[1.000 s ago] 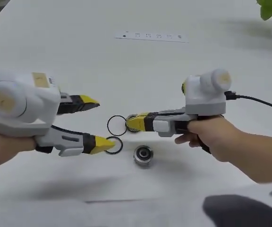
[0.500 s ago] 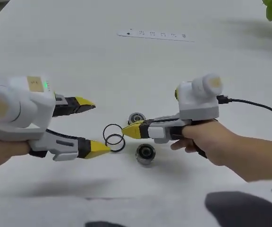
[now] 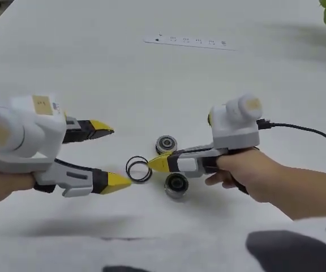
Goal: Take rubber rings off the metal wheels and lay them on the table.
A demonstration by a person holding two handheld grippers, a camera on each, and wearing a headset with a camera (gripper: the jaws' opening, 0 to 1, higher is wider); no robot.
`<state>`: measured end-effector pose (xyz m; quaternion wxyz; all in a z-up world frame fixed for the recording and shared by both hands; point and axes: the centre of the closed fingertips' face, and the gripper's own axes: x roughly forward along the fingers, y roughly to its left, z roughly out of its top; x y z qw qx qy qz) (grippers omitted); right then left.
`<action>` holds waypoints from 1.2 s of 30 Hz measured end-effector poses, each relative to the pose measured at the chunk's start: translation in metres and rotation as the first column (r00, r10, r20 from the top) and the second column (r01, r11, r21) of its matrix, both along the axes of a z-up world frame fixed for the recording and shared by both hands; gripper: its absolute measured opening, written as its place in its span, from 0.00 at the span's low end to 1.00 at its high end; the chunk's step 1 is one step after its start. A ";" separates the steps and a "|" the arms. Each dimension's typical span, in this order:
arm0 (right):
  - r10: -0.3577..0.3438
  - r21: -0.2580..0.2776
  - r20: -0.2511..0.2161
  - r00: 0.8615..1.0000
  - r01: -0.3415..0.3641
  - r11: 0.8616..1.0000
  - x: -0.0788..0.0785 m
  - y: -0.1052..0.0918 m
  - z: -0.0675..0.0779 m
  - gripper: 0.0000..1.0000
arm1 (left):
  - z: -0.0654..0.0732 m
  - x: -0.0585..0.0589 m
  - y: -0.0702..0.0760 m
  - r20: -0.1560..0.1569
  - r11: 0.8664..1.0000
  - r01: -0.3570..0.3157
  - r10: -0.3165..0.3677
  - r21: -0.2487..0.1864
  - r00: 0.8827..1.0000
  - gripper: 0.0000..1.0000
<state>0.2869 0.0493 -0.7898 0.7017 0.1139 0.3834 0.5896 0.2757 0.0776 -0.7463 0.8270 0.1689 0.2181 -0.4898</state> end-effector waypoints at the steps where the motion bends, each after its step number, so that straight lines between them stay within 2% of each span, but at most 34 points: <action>1: 0.000 -0.001 -0.001 1.000 0.000 1.000 0.000 0.000 -0.001 0.00 | 0.000 0.000 0.000 0.000 1.000 0.000 0.000 0.000 1.000 0.62; 15: -0.037 -0.012 -0.040 0.999 0.037 0.999 0.002 -0.002 -0.007 0.00 | -0.008 0.001 -0.001 -0.018 1.000 0.004 -0.004 0.004 1.000 0.61; 23: -0.035 0.021 -0.081 0.996 0.036 0.999 -0.002 0.000 -0.003 0.00 | -0.008 0.000 -0.001 -0.022 1.000 0.003 -0.003 0.002 1.000 0.61; 36: -0.056 0.003 -0.092 0.994 0.057 0.998 0.001 -0.002 -0.008 0.00 | -0.010 0.000 0.002 -0.027 1.000 -0.004 0.004 0.007 1.000 0.61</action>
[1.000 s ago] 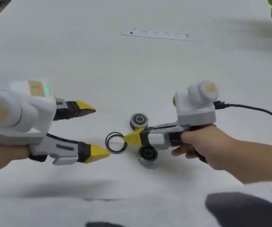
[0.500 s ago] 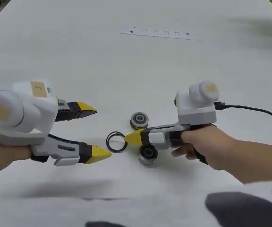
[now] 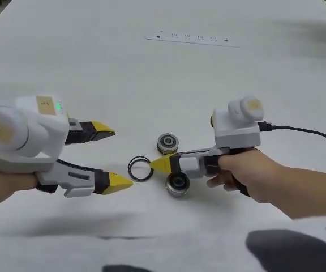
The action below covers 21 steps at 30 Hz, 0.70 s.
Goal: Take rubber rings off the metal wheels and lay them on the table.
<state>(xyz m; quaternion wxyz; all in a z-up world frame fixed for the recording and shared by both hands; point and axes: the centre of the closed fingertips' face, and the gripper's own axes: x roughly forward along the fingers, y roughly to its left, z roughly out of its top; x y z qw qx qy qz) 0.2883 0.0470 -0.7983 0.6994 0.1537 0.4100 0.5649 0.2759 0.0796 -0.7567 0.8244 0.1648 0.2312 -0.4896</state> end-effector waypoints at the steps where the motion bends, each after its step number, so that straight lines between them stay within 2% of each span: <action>1: -0.001 0.000 -0.001 1.000 0.001 1.000 0.000 0.000 0.000 0.00 | -0.001 0.000 0.000 -0.001 1.000 0.001 -0.001 0.002 1.000 0.61; 9: -0.029 -0.012 0.001 1.000 0.029 1.000 0.004 -0.001 -0.002 0.00 | -0.001 -0.002 -0.001 -0.008 1.000 0.002 -0.002 0.003 1.000 0.61; 21: -0.042 -0.025 0.030 0.999 0.043 0.999 0.008 -0.003 0.000 0.08 | -0.003 -0.003 -0.001 -0.015 1.000 -0.003 0.003 0.008 1.000 0.61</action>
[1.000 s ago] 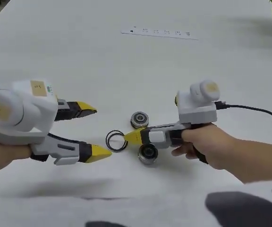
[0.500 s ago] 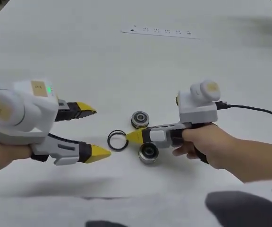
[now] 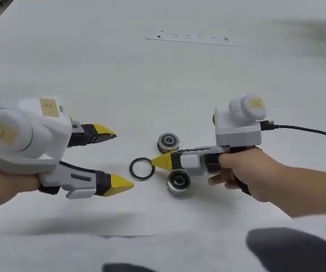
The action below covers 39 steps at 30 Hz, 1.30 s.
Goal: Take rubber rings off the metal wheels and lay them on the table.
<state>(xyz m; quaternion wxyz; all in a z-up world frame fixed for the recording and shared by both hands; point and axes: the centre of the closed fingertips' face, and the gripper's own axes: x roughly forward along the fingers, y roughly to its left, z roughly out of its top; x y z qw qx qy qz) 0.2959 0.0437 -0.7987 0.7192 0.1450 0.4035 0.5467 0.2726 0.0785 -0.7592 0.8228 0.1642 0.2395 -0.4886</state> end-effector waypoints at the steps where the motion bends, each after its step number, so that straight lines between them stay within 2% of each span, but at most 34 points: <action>1: 0.004 0.001 0.006 1.000 -0.004 1.000 -0.001 0.000 0.002 0.08 | 0.000 0.000 0.000 0.000 1.000 -0.001 0.001 -0.001 1.000 0.61; 12: 0.055 0.000 0.086 0.995 -0.055 0.999 -0.001 -0.002 0.016 0.11 | 0.004 0.005 -0.001 0.001 1.000 -0.003 0.003 -0.001 1.000 0.60; 23: 0.038 0.015 0.147 0.988 -0.041 0.999 0.011 -0.014 0.032 0.13 | 0.013 0.011 -0.003 0.003 1.000 -0.016 0.016 -0.011 1.000 0.60; 33: 0.009 0.004 0.201 0.980 -0.010 1.000 0.024 -0.032 0.038 0.15 | 0.017 0.022 -0.002 -0.005 0.999 -0.035 0.035 -0.021 0.999 0.60; 39: 0.033 -0.031 0.251 0.967 -0.026 0.999 0.029 -0.038 0.037 0.16 | 0.016 0.032 -0.001 -0.006 0.999 -0.038 0.038 -0.019 0.999 0.59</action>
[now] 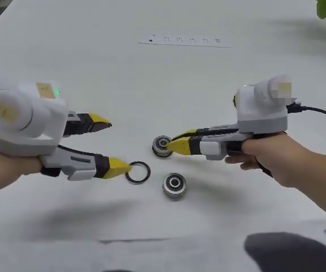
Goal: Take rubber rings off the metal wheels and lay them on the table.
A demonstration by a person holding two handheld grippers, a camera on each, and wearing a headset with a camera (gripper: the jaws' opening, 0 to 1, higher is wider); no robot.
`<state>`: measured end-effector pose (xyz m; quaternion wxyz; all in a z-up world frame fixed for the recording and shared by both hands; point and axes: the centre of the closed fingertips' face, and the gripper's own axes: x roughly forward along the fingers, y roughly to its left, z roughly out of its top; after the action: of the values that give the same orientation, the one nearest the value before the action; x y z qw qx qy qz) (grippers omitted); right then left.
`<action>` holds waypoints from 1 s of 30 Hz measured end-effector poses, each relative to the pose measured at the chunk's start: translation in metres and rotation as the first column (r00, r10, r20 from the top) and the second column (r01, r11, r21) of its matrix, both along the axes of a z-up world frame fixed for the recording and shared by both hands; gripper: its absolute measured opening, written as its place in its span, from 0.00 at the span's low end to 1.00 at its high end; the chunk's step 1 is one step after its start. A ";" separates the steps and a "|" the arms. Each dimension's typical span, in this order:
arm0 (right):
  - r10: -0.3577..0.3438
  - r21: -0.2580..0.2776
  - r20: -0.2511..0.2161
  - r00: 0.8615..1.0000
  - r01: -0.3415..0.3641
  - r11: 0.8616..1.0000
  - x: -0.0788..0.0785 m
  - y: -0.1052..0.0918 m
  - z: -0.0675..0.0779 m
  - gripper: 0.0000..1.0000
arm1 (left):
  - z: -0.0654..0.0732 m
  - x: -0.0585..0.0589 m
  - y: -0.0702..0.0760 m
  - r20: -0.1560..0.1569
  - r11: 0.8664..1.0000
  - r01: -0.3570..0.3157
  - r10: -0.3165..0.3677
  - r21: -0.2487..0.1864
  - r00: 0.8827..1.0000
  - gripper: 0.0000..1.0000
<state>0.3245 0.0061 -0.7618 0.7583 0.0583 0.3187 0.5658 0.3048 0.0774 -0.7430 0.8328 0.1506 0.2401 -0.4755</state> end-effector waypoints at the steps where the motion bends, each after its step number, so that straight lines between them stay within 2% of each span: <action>1: 0.002 -0.006 0.010 1.000 -0.002 1.000 0.001 -0.001 0.000 0.17 | 0.000 0.002 0.000 0.000 1.000 0.000 0.000 0.000 1.000 0.59; 10: 0.008 -0.042 0.071 0.997 -0.005 0.999 0.010 -0.009 -0.004 0.19 | -0.005 0.013 -0.005 -0.005 1.000 0.008 -0.008 0.007 1.000 0.59; 30: 0.014 -0.093 0.121 0.993 -0.003 0.996 0.020 -0.020 -0.021 0.21 | -0.020 0.030 -0.016 -0.028 1.000 0.019 -0.019 0.022 0.999 0.57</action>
<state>0.3449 -0.0138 -0.7828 0.7756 -0.0128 0.2982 0.5562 0.3349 0.0617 -0.7632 0.8231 0.1554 0.2555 -0.4827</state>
